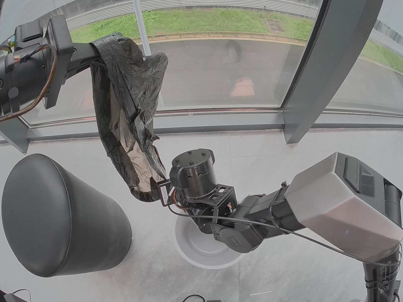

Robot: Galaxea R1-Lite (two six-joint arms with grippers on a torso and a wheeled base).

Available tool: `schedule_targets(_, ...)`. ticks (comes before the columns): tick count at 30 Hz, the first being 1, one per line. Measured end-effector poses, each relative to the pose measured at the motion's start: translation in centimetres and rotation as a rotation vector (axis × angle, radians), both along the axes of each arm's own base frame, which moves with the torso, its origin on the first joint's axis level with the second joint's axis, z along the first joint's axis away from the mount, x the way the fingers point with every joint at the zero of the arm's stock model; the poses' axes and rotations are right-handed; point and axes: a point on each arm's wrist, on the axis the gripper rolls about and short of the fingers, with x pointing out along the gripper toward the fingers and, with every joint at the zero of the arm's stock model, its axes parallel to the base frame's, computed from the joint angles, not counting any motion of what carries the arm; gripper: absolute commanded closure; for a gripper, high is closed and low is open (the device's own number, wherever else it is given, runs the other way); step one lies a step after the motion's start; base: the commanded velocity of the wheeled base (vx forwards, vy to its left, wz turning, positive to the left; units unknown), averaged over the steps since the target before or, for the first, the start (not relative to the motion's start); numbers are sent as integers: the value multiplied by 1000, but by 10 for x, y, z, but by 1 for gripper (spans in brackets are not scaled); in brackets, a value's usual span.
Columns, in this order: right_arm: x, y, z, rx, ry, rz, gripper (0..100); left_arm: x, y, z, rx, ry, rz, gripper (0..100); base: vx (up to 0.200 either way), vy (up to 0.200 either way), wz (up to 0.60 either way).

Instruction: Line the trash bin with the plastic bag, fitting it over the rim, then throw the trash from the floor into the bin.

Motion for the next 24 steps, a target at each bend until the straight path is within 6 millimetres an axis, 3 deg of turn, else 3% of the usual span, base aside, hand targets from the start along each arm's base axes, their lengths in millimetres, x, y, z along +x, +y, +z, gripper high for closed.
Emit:
schedule_targets(1,0,2,-2,-2,0,0,100,-1,0,0,-1,-1,0,100,0,0,0)
schedule_targets(14,-19,5,-20,-39,36,30,100,-2,1,2,-4,-6,-3,100,0,0,0)
schedule_targets(24,-46,-18,-20,-66,57,57,100,-2,1,-2,1,8,1,100,0,0,0)
